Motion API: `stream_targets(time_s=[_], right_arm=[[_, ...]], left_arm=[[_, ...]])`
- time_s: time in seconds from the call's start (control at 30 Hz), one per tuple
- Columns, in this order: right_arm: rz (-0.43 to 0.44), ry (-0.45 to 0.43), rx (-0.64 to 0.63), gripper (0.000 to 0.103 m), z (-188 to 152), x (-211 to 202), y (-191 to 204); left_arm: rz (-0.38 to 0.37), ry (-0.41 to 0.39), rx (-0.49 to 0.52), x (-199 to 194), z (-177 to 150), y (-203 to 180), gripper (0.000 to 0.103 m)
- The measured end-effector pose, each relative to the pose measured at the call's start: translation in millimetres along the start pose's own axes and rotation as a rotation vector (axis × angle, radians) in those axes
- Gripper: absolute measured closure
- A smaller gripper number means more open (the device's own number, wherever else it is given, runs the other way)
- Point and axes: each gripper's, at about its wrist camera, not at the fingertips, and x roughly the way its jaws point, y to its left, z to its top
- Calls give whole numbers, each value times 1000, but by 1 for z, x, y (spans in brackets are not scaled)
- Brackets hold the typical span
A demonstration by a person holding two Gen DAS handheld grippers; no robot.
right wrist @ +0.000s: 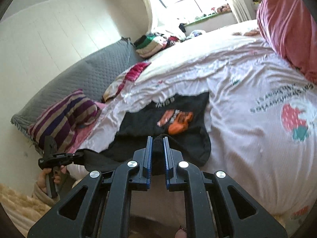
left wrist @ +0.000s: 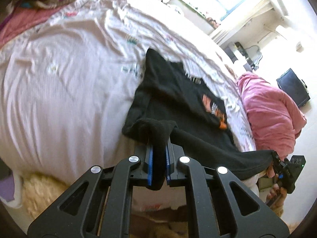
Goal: Fold small clothes
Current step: 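Lift the hem with both tools and fold it over toward the collar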
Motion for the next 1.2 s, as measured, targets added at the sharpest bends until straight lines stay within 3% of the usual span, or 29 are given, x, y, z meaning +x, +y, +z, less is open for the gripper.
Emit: stream_targets(time_s=[0.5, 0.93, 1.2], right_arm=[[-81, -75, -50, 94, 74, 38, -10], [-118, -71, -18, 94, 103, 81, -29], [-162, -25, -11, 94, 110, 123, -45]], left_arm=[[21, -130, 103, 8, 70, -44, 100], [38, -134, 97, 42, 109, -49, 100], [79, -90, 54, 83, 125, -37, 100]])
